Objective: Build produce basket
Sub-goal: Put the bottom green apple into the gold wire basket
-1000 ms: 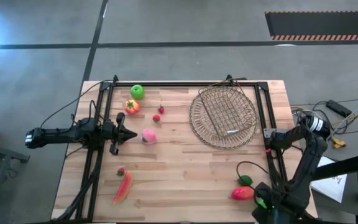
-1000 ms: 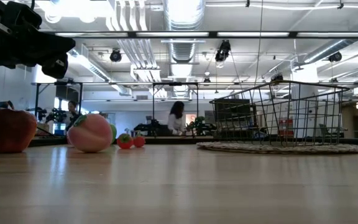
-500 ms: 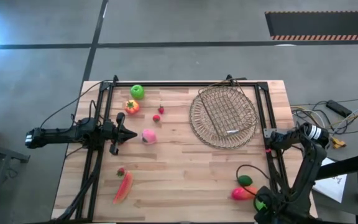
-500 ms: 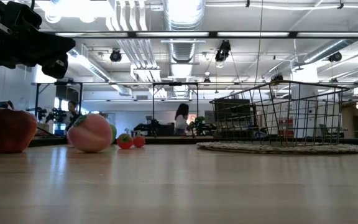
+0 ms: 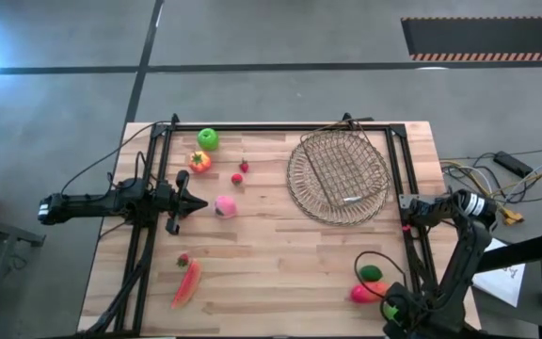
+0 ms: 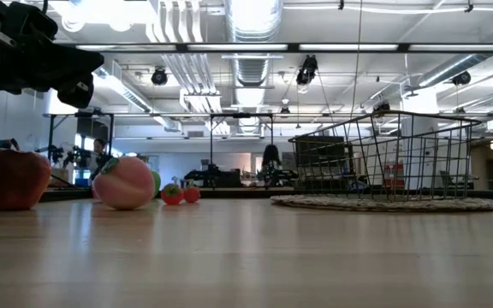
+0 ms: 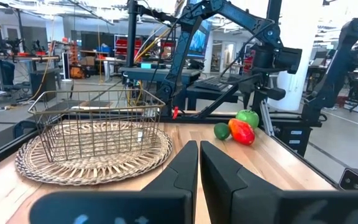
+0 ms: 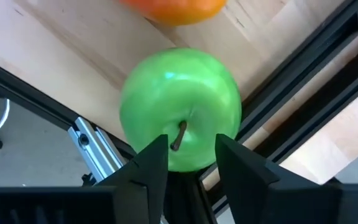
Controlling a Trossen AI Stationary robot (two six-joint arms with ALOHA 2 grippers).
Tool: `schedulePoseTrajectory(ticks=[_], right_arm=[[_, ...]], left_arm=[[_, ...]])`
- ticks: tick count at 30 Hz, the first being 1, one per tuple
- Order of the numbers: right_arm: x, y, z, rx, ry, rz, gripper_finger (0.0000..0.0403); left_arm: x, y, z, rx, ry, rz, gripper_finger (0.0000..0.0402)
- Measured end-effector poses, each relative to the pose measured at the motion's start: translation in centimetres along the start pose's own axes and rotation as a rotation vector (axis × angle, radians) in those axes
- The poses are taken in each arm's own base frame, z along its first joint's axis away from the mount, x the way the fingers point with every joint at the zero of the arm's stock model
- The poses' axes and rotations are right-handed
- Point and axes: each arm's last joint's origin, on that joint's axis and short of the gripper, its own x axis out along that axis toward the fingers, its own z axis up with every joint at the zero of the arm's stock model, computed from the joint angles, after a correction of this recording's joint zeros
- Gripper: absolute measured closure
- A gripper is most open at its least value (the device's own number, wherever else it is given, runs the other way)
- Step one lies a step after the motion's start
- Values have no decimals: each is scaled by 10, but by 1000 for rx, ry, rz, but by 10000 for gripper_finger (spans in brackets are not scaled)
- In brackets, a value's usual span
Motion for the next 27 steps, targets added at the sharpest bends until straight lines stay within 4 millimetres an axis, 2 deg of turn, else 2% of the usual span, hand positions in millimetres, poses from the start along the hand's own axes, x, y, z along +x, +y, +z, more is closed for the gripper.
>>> schedulePoseTrajectory(ticks=[10,18,27], right_arm=[[2,1,4,-17,-26,6,310],[3,-2,5,-14,-36,-21,385],[2,-3,6,-65,-60,-28,393]], left_arm=[[0,0,0,0,0,0,400],[0,0,0,0,0,0,400],[0,0,0,0,0,0,400]])
